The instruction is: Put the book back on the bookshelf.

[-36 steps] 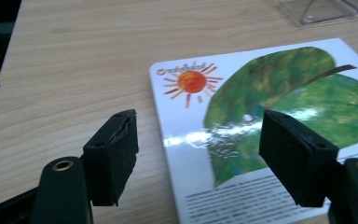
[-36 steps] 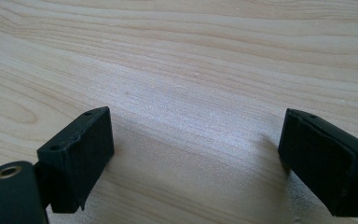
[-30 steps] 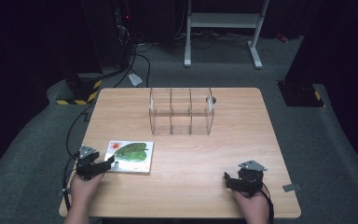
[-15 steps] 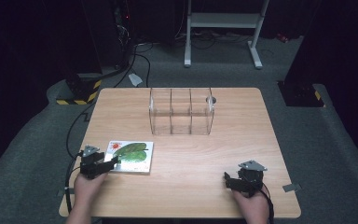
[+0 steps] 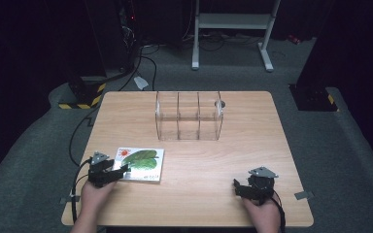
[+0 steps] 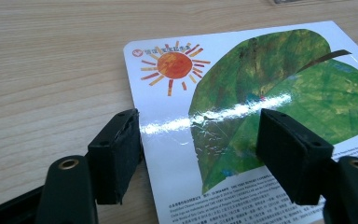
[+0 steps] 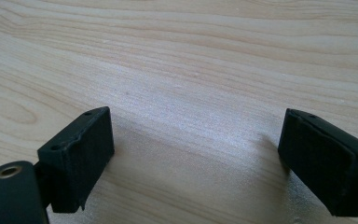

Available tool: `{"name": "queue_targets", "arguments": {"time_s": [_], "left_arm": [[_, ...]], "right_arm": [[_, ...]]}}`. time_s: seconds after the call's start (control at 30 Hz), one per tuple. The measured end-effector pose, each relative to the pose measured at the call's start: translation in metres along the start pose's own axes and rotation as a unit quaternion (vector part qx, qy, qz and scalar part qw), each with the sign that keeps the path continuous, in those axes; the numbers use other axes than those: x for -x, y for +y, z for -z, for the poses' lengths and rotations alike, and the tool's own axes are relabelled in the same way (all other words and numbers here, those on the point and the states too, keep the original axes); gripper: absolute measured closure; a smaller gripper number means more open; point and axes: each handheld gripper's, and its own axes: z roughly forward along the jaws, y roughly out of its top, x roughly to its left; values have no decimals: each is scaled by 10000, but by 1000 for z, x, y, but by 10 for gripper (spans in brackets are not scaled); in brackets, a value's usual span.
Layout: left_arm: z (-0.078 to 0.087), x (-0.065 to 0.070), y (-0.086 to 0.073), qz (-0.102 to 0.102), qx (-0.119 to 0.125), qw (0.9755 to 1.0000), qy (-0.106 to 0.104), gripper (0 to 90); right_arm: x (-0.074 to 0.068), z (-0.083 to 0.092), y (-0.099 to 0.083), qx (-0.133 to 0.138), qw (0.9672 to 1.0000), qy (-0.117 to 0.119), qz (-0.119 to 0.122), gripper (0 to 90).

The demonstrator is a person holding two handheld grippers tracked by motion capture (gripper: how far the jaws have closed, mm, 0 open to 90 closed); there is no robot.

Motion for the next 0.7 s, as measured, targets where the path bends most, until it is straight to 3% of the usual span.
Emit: {"name": "queue_targets", "arguments": {"time_s": [0.2, 0.37, 0.7], "left_arm": [[-1, 11, 0, -89, -54, 9997, -220, 328], [-4, 27, 1, -280, -97, 9986, -437, 338], [-10, 64, 2, -724, -190, 9940, -800, 344]], "right_arm": [[0, 0, 0, 2, 10000, 3, 5, 98], [0, 0, 0, 0, 10000, -1, 1, 98], [0, 0, 0, -1, 10000, 0, 0, 98]]}}
